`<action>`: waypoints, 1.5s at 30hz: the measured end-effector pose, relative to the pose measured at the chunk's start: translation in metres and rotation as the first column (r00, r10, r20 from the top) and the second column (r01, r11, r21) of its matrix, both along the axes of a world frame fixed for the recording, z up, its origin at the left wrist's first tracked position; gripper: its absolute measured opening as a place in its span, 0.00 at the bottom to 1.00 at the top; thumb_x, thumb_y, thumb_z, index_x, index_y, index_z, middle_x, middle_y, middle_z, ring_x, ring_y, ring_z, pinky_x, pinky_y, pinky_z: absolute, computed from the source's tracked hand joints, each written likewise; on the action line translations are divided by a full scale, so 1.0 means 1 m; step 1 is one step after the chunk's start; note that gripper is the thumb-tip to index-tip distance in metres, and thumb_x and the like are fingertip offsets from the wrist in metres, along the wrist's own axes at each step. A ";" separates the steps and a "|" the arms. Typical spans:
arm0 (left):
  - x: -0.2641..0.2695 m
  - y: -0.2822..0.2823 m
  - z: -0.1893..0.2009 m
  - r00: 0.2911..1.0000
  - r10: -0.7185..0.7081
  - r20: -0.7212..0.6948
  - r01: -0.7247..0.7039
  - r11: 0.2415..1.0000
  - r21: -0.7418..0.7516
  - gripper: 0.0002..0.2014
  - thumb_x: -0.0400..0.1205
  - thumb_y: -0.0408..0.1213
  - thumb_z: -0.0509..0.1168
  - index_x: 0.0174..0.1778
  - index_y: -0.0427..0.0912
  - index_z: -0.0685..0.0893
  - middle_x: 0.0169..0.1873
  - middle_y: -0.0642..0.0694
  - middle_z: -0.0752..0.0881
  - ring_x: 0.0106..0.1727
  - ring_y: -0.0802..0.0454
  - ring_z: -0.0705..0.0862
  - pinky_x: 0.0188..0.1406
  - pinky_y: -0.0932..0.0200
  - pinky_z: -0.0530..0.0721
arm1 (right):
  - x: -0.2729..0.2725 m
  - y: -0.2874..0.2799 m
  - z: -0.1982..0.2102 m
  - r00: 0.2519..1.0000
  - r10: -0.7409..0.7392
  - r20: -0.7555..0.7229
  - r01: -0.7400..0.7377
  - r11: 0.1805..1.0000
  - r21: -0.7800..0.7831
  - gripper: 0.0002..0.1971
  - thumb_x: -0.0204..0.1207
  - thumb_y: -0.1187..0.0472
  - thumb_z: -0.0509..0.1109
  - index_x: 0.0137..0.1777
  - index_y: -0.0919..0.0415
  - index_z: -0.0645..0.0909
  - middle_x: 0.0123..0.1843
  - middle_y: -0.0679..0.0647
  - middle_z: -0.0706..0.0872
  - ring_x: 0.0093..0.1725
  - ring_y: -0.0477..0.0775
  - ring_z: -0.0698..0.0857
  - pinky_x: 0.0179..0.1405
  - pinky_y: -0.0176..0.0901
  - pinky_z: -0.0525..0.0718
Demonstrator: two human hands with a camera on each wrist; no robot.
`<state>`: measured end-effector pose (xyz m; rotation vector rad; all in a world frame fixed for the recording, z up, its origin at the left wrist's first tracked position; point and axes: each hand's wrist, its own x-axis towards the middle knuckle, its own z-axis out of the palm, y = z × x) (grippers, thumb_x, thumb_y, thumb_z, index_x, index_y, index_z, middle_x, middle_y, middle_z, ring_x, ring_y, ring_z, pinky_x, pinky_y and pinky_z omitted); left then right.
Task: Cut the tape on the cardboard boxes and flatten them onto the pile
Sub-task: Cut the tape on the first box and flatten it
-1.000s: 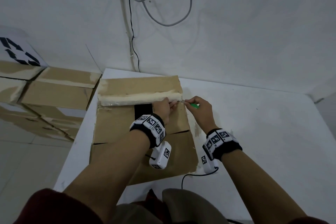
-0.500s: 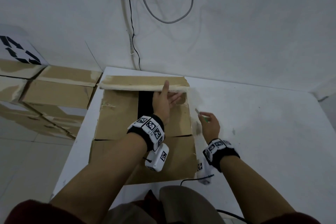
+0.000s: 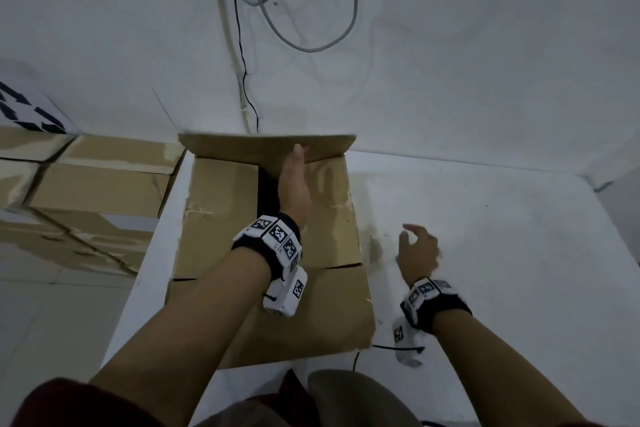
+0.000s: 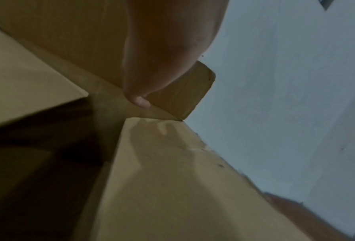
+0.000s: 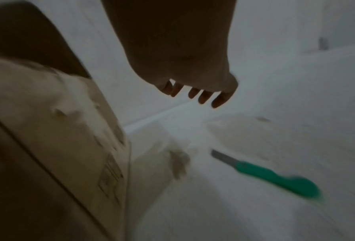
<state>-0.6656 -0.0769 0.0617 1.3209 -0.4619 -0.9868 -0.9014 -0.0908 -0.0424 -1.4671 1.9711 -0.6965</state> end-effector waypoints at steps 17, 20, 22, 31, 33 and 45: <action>0.129 0.005 -0.025 0.301 -0.756 0.582 -0.186 0.552 0.813 0.63 0.62 0.66 0.76 0.82 0.57 0.39 0.82 0.37 0.35 0.78 0.22 0.31 0.73 0.19 0.45 | 0.177 -0.070 0.097 0.586 0.661 -0.469 -0.627 0.736 0.255 0.61 0.56 0.30 0.80 0.83 0.52 0.52 0.82 0.59 0.55 0.82 0.64 0.55 0.75 0.71 0.63; 0.127 0.006 -0.026 0.289 -0.760 0.582 -0.192 0.550 0.813 0.61 0.65 0.60 0.76 0.83 0.57 0.38 0.82 0.37 0.35 0.78 0.21 0.31 0.74 0.20 0.45 | 0.186 -0.052 0.086 0.525 0.710 -0.468 -0.589 0.701 0.402 0.78 0.48 0.22 0.78 0.85 0.56 0.30 0.86 0.61 0.32 0.86 0.64 0.36 0.76 0.80 0.52; 0.129 0.007 -0.025 0.304 -0.744 0.596 -0.156 0.578 0.801 0.58 0.65 0.61 0.75 0.82 0.58 0.41 0.82 0.38 0.37 0.78 0.21 0.32 0.74 0.21 0.46 | 0.188 -0.041 0.080 0.513 0.709 -0.484 -0.563 0.703 0.434 0.81 0.48 0.22 0.78 0.82 0.57 0.21 0.84 0.61 0.24 0.84 0.64 0.29 0.76 0.82 0.49; 0.155 0.039 0.021 0.534 -0.635 0.557 0.145 0.719 0.680 0.44 0.79 0.57 0.62 0.85 0.51 0.43 0.84 0.41 0.45 0.84 0.34 0.44 0.80 0.35 0.51 | 0.174 -0.042 0.098 0.703 0.693 -0.157 -0.650 0.717 0.251 0.60 0.69 0.34 0.73 0.87 0.56 0.36 0.88 0.57 0.34 0.87 0.61 0.39 0.82 0.71 0.45; 0.160 0.050 0.036 0.596 -0.583 0.552 0.192 0.771 0.607 0.38 0.84 0.53 0.58 0.85 0.46 0.46 0.84 0.39 0.53 0.83 0.39 0.55 0.80 0.45 0.55 | 0.155 -0.046 0.107 0.731 0.675 0.098 -0.682 0.719 0.135 0.53 0.72 0.33 0.69 0.88 0.57 0.47 0.88 0.56 0.50 0.86 0.60 0.52 0.84 0.64 0.53; 0.192 0.140 0.048 0.198 -0.651 0.733 -0.452 0.603 0.658 0.39 0.82 0.34 0.61 0.84 0.37 0.44 0.79 0.26 0.58 0.80 0.31 0.58 0.75 0.34 0.62 | -0.007 -0.028 0.112 0.901 0.432 0.043 -0.432 0.902 -0.008 0.36 0.74 0.63 0.78 0.81 0.59 0.66 0.70 0.64 0.77 0.67 0.63 0.78 0.64 0.58 0.79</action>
